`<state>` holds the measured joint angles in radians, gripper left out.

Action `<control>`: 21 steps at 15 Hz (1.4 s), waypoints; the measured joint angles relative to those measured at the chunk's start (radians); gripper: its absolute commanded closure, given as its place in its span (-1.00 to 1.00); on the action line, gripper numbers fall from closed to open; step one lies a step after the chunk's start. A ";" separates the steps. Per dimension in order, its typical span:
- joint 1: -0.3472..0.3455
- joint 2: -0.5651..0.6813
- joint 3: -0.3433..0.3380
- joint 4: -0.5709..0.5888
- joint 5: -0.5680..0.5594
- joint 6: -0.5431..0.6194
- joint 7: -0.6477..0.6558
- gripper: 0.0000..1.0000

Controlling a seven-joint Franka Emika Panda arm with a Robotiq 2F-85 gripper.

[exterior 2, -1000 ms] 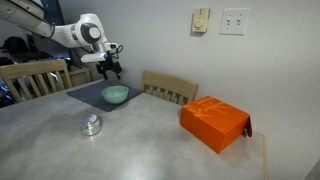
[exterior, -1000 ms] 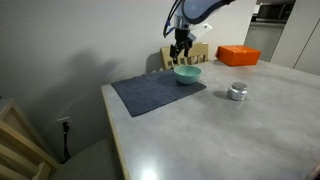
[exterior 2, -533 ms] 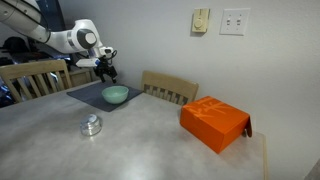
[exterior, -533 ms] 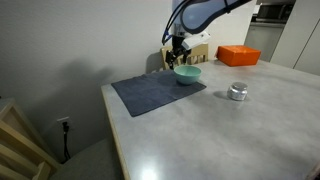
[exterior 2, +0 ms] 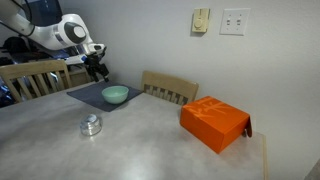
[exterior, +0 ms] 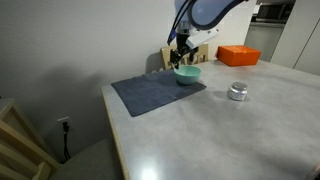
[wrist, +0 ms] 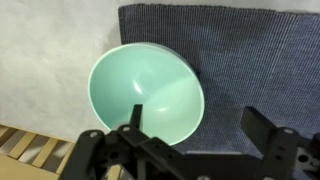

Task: Move the green bowl to the left side of the table, remove the silver lid from the top of the silver tin

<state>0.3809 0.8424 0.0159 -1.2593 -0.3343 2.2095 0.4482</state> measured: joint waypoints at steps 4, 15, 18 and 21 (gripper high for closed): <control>-0.011 -0.148 -0.002 -0.167 0.033 0.030 0.027 -1.00; -0.060 -0.369 -0.029 -0.536 0.008 0.184 -0.036 -1.00; -0.061 -0.367 -0.028 -0.534 0.022 0.183 -0.029 -1.00; -0.072 -0.367 -0.032 -0.541 0.053 0.180 0.002 -1.00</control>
<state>0.3092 0.4757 -0.0156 -1.7999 -0.2817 2.3897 0.4501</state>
